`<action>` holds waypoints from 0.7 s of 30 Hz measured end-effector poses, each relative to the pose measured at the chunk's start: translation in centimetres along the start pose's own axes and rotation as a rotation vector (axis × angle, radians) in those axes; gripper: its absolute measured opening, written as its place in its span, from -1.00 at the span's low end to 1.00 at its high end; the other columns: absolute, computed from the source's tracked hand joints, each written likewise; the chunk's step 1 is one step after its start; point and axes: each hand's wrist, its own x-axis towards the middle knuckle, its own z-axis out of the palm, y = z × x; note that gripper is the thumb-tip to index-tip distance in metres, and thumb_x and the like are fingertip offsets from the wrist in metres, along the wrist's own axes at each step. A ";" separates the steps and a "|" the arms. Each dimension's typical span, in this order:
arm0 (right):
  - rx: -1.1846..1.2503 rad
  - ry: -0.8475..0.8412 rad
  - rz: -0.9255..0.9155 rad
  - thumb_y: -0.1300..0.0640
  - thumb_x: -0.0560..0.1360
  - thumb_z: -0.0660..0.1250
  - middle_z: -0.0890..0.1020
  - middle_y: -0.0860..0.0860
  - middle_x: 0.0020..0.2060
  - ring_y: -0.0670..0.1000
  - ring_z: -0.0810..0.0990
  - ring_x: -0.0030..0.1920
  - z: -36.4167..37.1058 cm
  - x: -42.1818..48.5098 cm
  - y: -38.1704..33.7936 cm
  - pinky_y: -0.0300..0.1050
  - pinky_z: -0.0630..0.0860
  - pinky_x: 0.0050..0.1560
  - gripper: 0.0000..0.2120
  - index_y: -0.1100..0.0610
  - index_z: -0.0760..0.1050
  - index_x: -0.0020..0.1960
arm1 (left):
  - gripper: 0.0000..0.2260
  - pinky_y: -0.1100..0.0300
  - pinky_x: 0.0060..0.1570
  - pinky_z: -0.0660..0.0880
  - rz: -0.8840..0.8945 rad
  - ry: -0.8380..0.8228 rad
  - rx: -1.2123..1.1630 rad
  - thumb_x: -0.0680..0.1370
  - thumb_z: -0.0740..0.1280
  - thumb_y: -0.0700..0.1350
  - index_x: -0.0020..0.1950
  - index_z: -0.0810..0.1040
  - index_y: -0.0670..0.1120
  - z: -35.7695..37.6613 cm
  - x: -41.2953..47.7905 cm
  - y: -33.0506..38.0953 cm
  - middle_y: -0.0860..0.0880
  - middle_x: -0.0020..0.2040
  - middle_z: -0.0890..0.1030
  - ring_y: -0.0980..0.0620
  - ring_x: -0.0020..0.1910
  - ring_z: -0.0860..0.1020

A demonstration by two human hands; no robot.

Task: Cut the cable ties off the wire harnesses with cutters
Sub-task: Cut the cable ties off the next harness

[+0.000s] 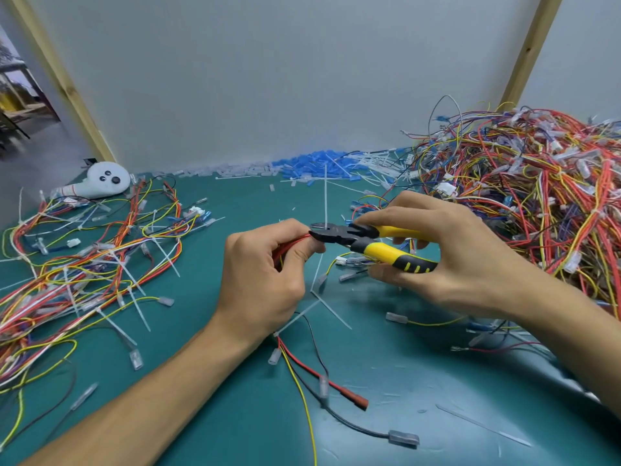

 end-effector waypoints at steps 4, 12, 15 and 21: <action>-0.006 0.015 -0.014 -0.08 0.46 0.57 0.60 -0.19 0.00 -0.08 0.62 -0.04 0.1 0.0 -0.2 -0.28 0.50 -0.04 -0.61 -0.07 0.66 0.27 | -0.83 0.35 -0.42 0.13 0.003 0.003 -0.011 0.55 0.47 -0.29 -0.19 0.72 -0.06 -0.1 0.0 -0.1 0.13 -0.46 0.42 0.12 -0.47 0.27; -0.048 0.072 -0.001 -0.06 0.45 0.56 0.60 -0.12 -0.22 0.04 0.59 -0.21 0.1 -0.1 -0.1 0.06 0.55 -0.23 -0.79 0.01 0.59 -0.07 | -0.93 0.32 -0.39 0.21 0.026 0.006 -0.061 0.55 0.48 -0.17 -0.11 0.76 -0.08 0.0 -0.1 0.1 0.05 -0.41 0.51 0.16 -0.42 0.31; -0.042 0.054 -0.004 -0.06 0.45 0.58 0.59 -0.11 -0.17 0.07 0.60 -0.19 0.0 0.0 0.0 0.06 0.53 -0.24 -0.77 0.01 0.60 -0.04 | -0.93 0.23 -0.39 0.22 0.006 -0.026 -0.100 0.55 0.48 -0.14 -0.08 0.75 -0.11 -0.1 0.1 0.1 -0.04 -0.40 0.47 0.04 -0.40 0.31; -0.055 0.054 -0.005 0.07 0.43 0.61 0.56 -0.10 -0.26 -0.02 0.54 -0.23 -0.4 -0.1 0.1 -0.08 0.44 -0.27 -0.83 0.06 0.63 -0.11 | -0.82 0.23 -0.34 0.24 -0.049 -0.195 -0.296 0.52 0.45 -0.05 0.08 0.65 -0.09 -0.6 -0.4 0.3 -0.04 -0.38 0.39 0.02 -0.40 0.31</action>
